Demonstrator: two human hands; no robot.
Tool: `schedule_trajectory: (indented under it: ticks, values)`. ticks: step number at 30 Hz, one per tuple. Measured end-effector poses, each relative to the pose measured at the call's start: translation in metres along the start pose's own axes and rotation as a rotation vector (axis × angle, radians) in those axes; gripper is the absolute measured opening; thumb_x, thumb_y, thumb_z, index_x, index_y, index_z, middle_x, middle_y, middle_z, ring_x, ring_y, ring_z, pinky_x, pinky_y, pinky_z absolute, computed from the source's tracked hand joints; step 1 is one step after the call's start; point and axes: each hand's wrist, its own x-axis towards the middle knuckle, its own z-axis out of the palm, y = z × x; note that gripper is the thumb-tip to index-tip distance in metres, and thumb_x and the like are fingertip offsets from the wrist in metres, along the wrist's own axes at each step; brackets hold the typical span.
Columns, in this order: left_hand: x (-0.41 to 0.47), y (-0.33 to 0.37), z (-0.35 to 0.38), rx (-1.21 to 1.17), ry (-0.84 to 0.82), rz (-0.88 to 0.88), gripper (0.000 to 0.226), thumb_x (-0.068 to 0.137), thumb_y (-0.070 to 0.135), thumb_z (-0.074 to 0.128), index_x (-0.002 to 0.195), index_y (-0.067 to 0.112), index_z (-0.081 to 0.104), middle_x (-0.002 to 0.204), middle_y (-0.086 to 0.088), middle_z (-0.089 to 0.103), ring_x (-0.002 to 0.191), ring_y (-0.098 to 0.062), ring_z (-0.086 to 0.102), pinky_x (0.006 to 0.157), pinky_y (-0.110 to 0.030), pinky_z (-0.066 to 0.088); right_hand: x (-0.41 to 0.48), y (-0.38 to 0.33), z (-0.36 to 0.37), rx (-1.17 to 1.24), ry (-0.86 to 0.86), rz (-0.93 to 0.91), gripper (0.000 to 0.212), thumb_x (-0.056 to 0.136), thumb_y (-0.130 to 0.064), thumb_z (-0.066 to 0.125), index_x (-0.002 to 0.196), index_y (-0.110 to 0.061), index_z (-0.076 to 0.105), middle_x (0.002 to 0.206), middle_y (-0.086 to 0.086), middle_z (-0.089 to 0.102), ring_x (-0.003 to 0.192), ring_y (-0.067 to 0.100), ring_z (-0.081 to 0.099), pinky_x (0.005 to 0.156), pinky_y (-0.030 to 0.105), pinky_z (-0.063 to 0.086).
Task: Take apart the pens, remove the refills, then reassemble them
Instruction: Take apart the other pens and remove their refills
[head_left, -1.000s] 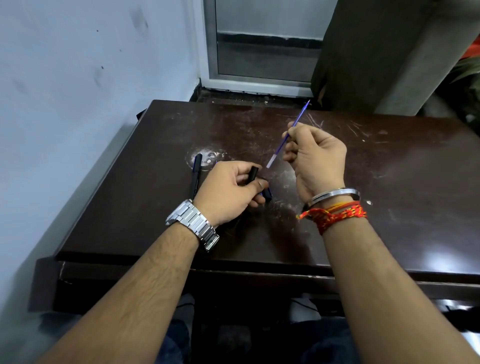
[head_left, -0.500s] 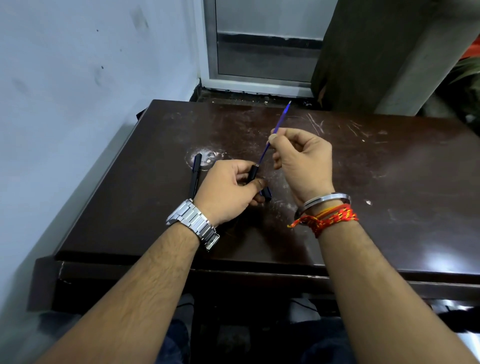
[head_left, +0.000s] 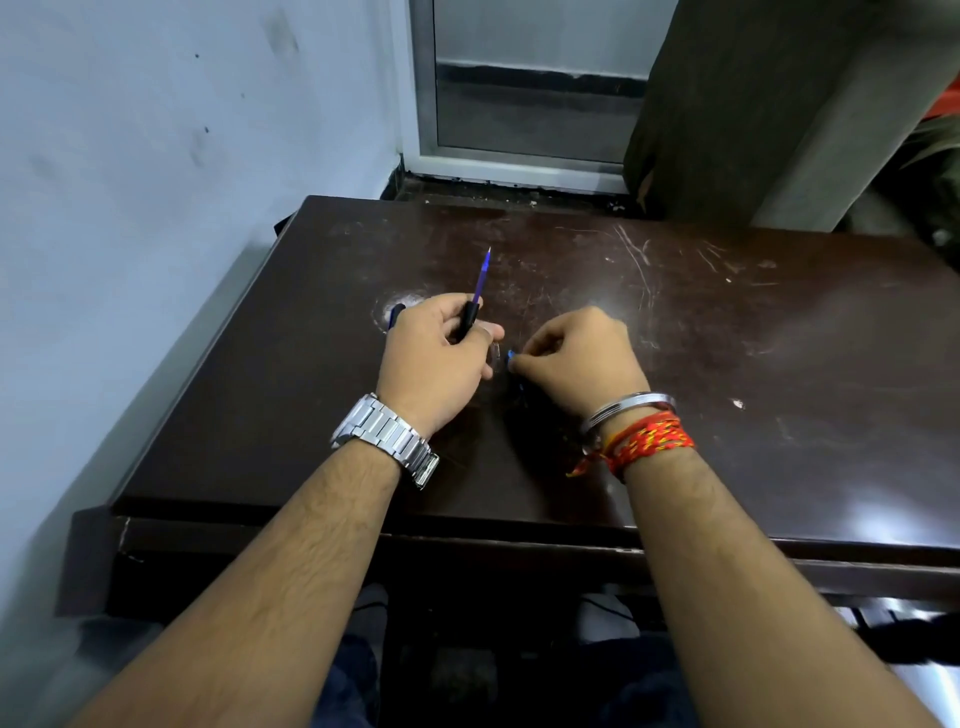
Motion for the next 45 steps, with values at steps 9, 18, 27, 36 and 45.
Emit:
schedule_trajectory:
  ticks: [9, 18, 27, 36, 45]
  values:
    - [0.002, -0.005, 0.000, 0.074, 0.016, 0.003, 0.022, 0.085, 0.017, 0.068, 0.107, 0.019, 0.069, 0.080, 0.009, 0.074, 0.045, 0.003, 0.051, 0.062, -0.023, 0.045, 0.002, -0.007, 0.009, -0.158, -0.066, 0.009, 0.018, 0.075, -0.038, 0.078, 0.086, -0.024, 0.073, 0.095, 0.006, 0.071, 0.088, 0.023, 0.064, 0.080, 0.033, 0.055]
    - [0.001, -0.004, 0.001, 0.033, -0.028, 0.020, 0.011, 0.092, 0.024, 0.062, 0.086, 0.027, 0.070, 0.081, 0.005, 0.076, 0.042, 0.006, 0.051, 0.052, -0.015, 0.039, 0.003, -0.008, 0.009, 0.020, -0.018, 0.091, 0.019, 0.074, -0.035, 0.074, 0.069, -0.016, 0.071, 0.070, 0.000, 0.068, 0.069, 0.015, 0.065, 0.064, 0.025, 0.053]
    - [-0.002, 0.001, 0.005, 0.046, -0.129, -0.027, 0.015, 0.094, 0.023, 0.059, 0.084, 0.021, 0.070, 0.079, 0.003, 0.076, 0.038, 0.006, 0.048, 0.048, -0.018, 0.033, 0.005, -0.017, -0.009, 0.825, 0.367, 0.153, 0.029, 0.086, -0.026, 0.067, 0.057, -0.021, 0.069, 0.054, -0.010, 0.062, 0.050, 0.003, 0.050, 0.055, 0.023, 0.041]
    - [-0.005, 0.002, 0.006, 0.127, -0.165, 0.019, 0.017, 0.094, 0.024, 0.060, 0.086, 0.016, 0.073, 0.045, 0.020, 0.057, 0.033, 0.006, 0.044, 0.035, -0.005, 0.025, 0.007, -0.016, -0.007, 0.852, 0.397, 0.047, 0.017, 0.089, -0.019, 0.068, 0.072, -0.019, 0.071, 0.072, 0.000, 0.066, 0.064, 0.000, 0.057, 0.061, 0.007, 0.048]
    - [-0.005, 0.005, 0.004, 0.140, -0.118, 0.006, 0.010, 0.090, 0.024, 0.062, 0.088, 0.023, 0.072, 0.079, 0.003, 0.075, 0.070, -0.014, 0.068, 0.064, -0.032, 0.053, 0.008, -0.015, -0.001, 0.802, 0.315, 0.052, 0.016, 0.087, -0.023, 0.068, 0.073, -0.017, 0.073, 0.073, 0.002, 0.068, 0.068, 0.006, 0.059, 0.060, 0.010, 0.049]
